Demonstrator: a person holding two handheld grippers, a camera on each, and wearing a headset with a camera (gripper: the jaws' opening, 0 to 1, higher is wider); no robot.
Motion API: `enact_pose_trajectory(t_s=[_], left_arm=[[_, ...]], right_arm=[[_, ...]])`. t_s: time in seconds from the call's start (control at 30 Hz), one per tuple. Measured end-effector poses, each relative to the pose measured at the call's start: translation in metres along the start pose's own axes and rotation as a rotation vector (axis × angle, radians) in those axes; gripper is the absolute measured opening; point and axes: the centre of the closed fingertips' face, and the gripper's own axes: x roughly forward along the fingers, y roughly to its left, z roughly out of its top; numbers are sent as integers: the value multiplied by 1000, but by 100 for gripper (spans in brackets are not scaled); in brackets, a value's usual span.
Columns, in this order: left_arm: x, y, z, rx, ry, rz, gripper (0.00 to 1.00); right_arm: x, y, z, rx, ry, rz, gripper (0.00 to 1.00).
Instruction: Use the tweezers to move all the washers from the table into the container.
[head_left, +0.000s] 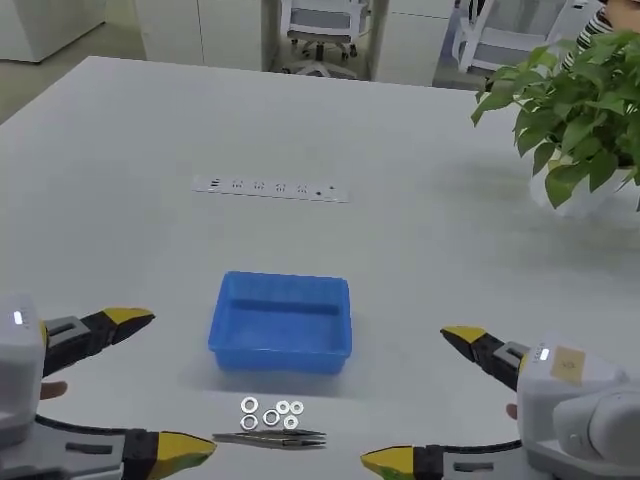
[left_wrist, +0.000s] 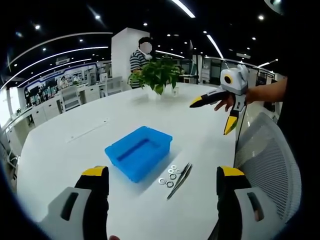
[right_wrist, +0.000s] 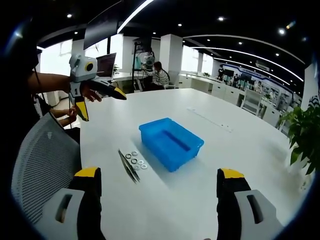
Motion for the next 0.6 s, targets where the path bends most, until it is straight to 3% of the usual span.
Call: enact_pose_trajectory(t_s=[0.37, 0.6], left_arm=[[2, 2, 1, 17, 14, -12, 94], [5, 3, -1, 41, 44, -28, 92]], right_arm=[[-1, -2, -1, -11, 16, 20, 95], [-1, -5, 0, -28, 28, 38, 91]])
